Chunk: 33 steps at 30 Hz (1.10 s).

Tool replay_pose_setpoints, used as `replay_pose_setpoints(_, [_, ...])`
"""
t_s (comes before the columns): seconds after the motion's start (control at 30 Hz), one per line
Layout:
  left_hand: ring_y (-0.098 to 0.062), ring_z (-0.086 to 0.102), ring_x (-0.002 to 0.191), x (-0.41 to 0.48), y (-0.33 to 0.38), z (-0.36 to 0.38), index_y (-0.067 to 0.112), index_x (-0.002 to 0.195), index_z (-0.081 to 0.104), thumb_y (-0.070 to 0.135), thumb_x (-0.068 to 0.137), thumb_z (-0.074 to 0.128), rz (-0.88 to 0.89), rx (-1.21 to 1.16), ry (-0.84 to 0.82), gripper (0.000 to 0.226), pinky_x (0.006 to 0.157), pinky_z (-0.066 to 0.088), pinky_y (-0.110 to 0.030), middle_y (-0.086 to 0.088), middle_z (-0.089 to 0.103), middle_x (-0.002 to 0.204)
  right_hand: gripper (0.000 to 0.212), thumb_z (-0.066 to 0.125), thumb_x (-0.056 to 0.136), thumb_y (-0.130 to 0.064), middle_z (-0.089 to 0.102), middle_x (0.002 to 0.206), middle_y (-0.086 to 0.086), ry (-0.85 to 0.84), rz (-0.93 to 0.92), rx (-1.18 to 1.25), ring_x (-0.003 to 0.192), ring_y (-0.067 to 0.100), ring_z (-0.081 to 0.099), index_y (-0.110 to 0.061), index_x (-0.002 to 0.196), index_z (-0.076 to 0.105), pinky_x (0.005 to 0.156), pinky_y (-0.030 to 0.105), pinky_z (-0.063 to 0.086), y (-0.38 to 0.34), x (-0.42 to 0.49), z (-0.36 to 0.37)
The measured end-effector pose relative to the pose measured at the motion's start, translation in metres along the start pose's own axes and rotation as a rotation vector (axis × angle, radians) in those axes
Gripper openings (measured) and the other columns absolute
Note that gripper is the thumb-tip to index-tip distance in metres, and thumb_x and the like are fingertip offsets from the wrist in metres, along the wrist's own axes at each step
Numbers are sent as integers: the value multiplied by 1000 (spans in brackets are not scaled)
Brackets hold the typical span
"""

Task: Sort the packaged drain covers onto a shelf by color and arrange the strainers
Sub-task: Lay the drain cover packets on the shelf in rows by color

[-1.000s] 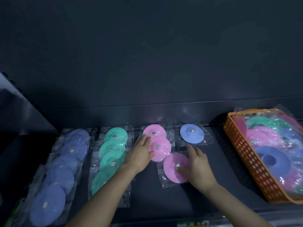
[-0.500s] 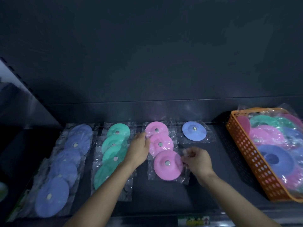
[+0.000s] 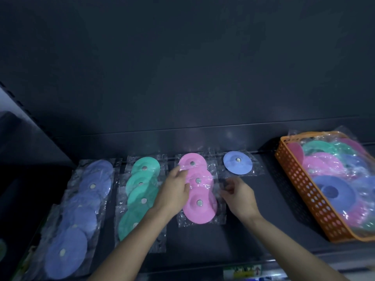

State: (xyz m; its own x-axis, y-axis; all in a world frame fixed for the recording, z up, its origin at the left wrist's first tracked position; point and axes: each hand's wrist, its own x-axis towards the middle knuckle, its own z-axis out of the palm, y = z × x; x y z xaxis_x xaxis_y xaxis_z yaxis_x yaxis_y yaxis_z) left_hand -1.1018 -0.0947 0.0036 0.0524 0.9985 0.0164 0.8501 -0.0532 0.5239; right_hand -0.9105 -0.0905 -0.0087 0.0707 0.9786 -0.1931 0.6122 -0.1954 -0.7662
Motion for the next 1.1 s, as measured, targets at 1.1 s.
replay_pose_setpoints(1.1, [-25, 47, 124, 43, 309, 137, 10, 145, 27, 61, 76, 63, 440, 201, -422, 93, 99, 45, -38, -7, 44, 141, 57, 57, 83, -28, 39, 144, 17, 76, -134, -769, 125, 34, 44, -12, 136, 43, 100, 31, 35, 158, 22, -301])
